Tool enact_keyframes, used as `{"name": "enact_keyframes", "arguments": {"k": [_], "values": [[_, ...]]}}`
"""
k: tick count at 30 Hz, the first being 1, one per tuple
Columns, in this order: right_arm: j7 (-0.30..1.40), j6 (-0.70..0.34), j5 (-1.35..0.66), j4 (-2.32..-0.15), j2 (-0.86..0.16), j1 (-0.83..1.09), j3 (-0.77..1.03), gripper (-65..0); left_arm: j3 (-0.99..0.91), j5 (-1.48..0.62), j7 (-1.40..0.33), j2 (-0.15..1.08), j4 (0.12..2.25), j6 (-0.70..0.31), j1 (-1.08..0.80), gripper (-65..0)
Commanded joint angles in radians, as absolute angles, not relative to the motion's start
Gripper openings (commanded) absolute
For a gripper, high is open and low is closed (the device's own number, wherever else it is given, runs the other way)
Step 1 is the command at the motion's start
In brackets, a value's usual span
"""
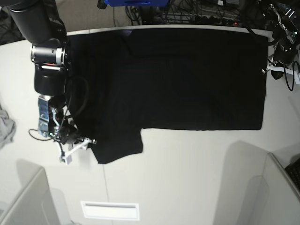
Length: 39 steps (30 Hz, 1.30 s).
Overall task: Fold the T-shirt properly
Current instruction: 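Release the shoulders and reach both grippers to the shirt's hem corners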
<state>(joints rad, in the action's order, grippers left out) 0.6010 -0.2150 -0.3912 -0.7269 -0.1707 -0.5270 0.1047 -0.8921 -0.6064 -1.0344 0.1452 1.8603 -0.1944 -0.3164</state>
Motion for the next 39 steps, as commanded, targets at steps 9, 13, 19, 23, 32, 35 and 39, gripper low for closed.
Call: {"name": "enact_keyframes", "arguments": {"k": [9, 13, 19, 23, 32, 35, 39], "values": [[0.621, -0.225, -0.386, -0.736, -0.177, -0.544, 0.102, -51.5, -0.894, -0.618, -1.013, 0.203, 1.813, -0.199, -0.28, -65.0], [0.621, -0.225, -0.386, -0.736, -0.177, -0.544, 0.102, -65.0, -0.892, -0.618, -1.013, 0.234, 1.73, -0.196, -0.237, -65.0], [0.621, -0.225, -0.386, -0.736, -0.177, -0.549, 0.102, -65.0, -0.891, -0.618, -1.013, 0.283, 1.636, -0.196, -0.15, -65.0], [0.621, -0.225, -0.386, -0.736, -0.179, -0.55, 0.102, -65.0, -0.794, -0.616, -1.013, 0.357, 1.564, -0.194, -0.074, -44.9], [0.621, -0.225, -0.386, -0.774, -0.177, -0.547, 0.102, -65.0, -0.565, -0.562, -1.003, 0.472, 1.101, -0.197, 0.289, -20.4], [0.644, -0.22, -0.386, -0.809, -0.177, -0.544, 0.102, -65.0, -0.426, -0.452, -0.906, 0.479, 0.94, -0.2, 0.406, -20.4], [0.673, -0.219, -0.386, -0.845, -0.177, -0.547, 0.102, -65.0, -0.265, -0.404, -0.776, 0.479, 0.791, -0.2, 0.478, -20.4]]}}
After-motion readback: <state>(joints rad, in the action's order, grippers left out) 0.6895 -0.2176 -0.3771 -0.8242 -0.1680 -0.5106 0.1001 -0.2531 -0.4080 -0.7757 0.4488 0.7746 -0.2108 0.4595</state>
